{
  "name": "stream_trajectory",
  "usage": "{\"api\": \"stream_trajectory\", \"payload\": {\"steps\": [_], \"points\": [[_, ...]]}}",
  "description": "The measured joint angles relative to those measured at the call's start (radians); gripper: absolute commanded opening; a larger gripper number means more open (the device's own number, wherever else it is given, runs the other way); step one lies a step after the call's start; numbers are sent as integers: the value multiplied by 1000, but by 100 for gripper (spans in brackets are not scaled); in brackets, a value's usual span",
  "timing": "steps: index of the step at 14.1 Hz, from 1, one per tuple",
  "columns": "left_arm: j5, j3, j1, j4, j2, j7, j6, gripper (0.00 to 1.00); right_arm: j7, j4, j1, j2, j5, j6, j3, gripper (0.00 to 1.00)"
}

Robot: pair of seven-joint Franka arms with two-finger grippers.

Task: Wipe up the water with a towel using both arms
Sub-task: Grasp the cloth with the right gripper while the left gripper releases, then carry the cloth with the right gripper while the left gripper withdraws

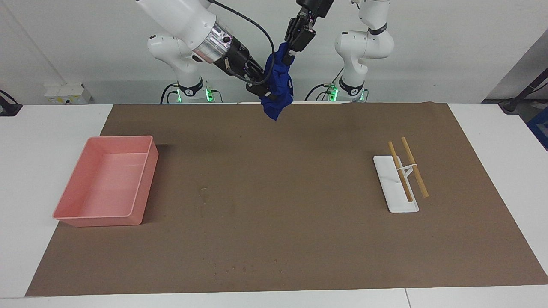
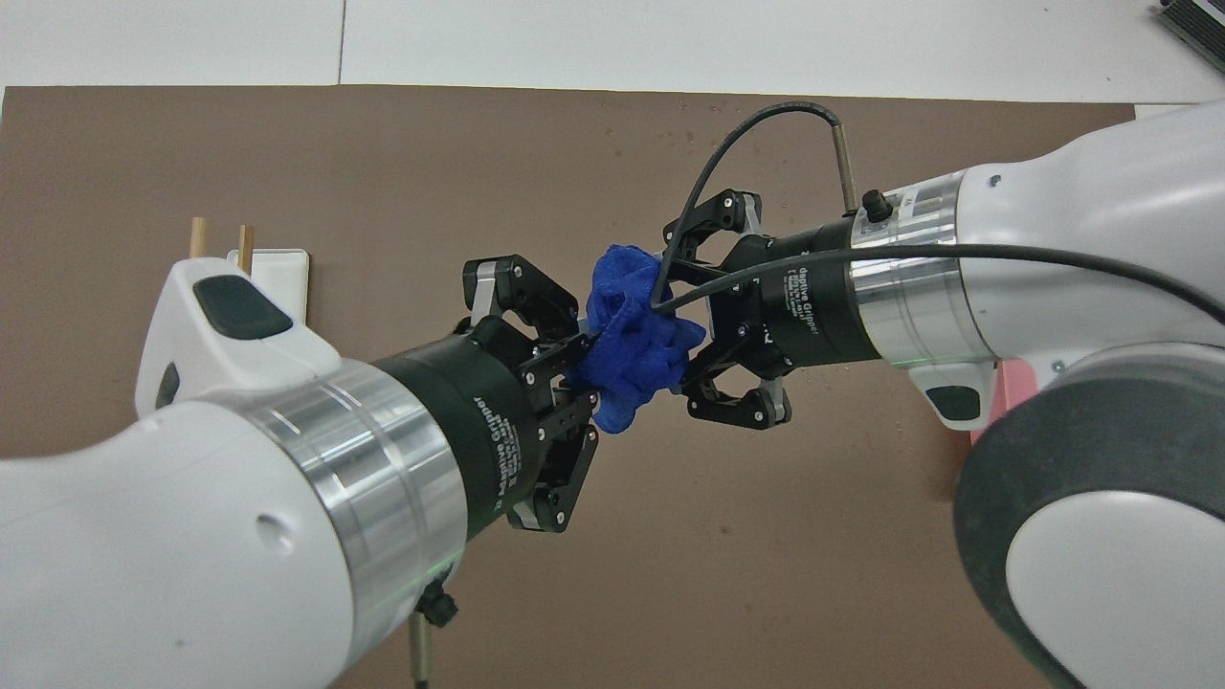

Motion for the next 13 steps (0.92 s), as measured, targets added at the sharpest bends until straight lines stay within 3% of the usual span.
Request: {"api": "stream_trajectory", "payload": {"steps": [1,2,3,8,13], "points": [[0,2,0,0,0,0,1,0,0,1,3,0,-5,0,1,0],[0,3,1,-1,0,0,1,54,0,1,8,0,-10,1,1,0],[0,3,1,-1,0,0,1,100,0,1,11,0,-14,2,1,0],[0,20,7,-10,-3,68,-47,100,-1,1,12,1,-78,3,1,0],[0,149,30,-30,-31,401,-287,100,-30,-1,-4,9,-157,59,-7,0]]}}
